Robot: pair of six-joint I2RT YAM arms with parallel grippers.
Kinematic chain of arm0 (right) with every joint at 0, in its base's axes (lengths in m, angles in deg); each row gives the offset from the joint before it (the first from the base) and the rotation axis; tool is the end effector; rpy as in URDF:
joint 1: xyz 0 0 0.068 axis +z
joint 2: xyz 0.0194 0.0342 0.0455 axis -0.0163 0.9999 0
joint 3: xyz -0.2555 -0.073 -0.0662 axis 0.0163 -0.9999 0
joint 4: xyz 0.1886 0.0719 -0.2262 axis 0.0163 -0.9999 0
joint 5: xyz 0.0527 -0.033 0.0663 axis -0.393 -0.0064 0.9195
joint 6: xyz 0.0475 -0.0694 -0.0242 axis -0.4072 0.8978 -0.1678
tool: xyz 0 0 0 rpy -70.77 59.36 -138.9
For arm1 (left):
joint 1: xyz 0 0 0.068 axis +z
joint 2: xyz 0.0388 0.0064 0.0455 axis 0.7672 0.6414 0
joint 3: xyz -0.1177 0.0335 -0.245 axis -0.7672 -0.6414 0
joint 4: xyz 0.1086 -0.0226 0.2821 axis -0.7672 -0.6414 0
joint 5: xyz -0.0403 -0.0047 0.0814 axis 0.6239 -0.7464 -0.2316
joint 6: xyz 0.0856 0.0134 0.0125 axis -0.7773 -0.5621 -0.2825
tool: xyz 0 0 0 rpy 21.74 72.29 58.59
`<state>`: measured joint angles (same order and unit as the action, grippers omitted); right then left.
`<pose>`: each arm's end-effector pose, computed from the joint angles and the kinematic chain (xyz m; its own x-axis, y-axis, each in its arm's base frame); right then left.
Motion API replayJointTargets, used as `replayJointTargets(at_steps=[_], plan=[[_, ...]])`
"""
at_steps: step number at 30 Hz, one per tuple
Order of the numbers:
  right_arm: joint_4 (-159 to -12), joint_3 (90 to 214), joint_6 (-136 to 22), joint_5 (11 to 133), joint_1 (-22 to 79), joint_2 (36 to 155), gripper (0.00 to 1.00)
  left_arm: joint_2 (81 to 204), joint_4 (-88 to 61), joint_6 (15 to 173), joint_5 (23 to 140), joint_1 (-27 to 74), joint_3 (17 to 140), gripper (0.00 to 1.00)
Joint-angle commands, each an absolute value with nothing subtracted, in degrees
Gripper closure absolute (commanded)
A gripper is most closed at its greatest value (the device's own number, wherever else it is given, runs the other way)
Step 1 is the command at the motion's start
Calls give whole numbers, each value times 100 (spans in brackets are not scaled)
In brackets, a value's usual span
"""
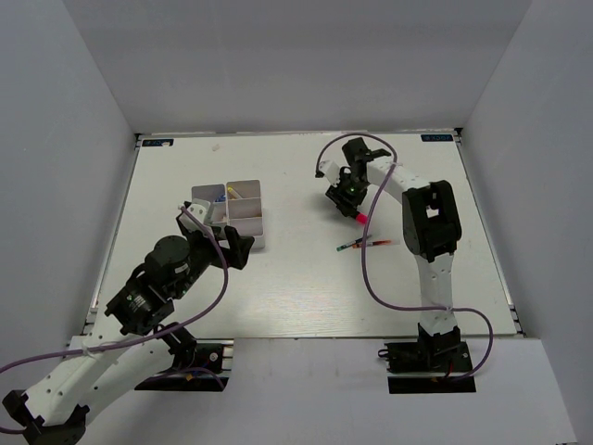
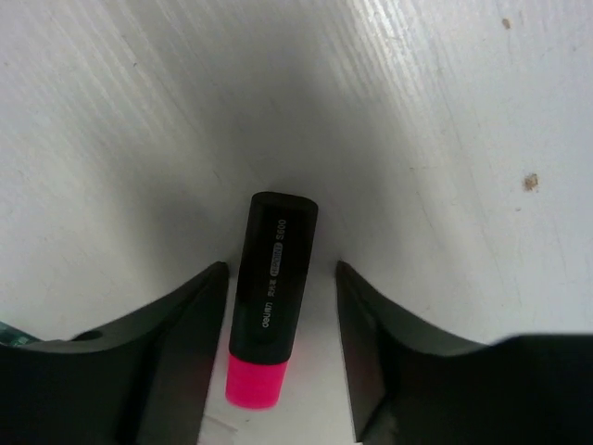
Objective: Sort the stationery into containers
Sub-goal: Pick up the pen from the center of the board, then place the pen in the storage box.
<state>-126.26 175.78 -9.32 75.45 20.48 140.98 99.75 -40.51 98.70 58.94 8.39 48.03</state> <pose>0.4771 0.2026 0.1094 -0.3750 -0.8399 -0.3922 -0.8868 0.4484 -0.1123 0.1729 -0.1287 0.3210 -0.3220 -0.0694 -0.9442 0.3958 0.8961 -0.2009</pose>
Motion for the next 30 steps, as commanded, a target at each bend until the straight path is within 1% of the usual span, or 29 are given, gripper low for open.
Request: replayJointTargets(at_steps=[1, 2, 4, 5, 7, 8, 9, 10, 12, 15, 17, 18, 20, 21, 24, 27, 30], plan=[[-13066, 17717, -764, 7326, 2086, 14234, 49, 9920, -4053, 9825, 6028, 871, 4747, 0], [-13110, 17700, -720, 7317, 2086, 14217, 59, 9920, -4053, 9825, 6028, 871, 4747, 0], [-13241, 17656, -668, 7308, 2165, 14129, 69, 9868, -4053, 9825, 6028, 871, 4747, 0], [-13269, 17638, -633, 7360, 2183, 14094, 78, 9868, -4053, 9825, 6028, 871, 4747, 0], [-13382, 17629, -571, 7439, 2288, 14023, 86, 9807, -4000, 9825, 6028, 871, 4747, 0], [-13418, 17647, -553, 7648, 2306, 13884, 92, 9754, -4000, 9825, 6028, 871, 4747, 0], [-13479, 17682, -501, 7737, 2411, 13822, 94, 9753, -4000, 9825, 6098, 871, 4747, 0], [-13610, 17821, -492, 7965, 2446, 13708, 94, 9675, -3939, 9825, 6099, 871, 4747, 0], [-13778, 17963, -457, 8405, 2604, 13471, 98, 9544, -3877, 9772, 6160, 871, 4695, 0], [-13954, 18436, -395, 9369, 2788, 13164, 99, 9280, -3728, 9772, 6300, 871, 4633, 0], [-13963, 18561, -395, 9618, 2955, 13048, 99, 9130, -3632, 9710, 6450, 871, 4581, 0], [-13963, 18674, -386, 9985, 3009, 12943, 100, 9051, -3535, 9710, 6572, 871, 4580, 0], [-14033, 18965, -386, 10189, 3193, 12907, 100, 8771, -3420, 9649, 6713, 871, 4467, 0], [-14060, 19096, -360, 10599, 3237, 12907, 100, 8673, -3307, 9649, 6862, 871, 4466, 0], [-13981, 19255, -289, 11129, 3518, 12907, 100, 8295, -3078, 9587, 7204, 871, 4343, 0], [-13587, 19299, -307, 11289, 3852, 12933, 100, 8032, -2910, 9465, 7565, 871, 4229, 0], [-12798, 19474, -701, 11280, 4169, 13073, 100, 7952, -2787, 9395, 7908, 871, 4176, 0]])
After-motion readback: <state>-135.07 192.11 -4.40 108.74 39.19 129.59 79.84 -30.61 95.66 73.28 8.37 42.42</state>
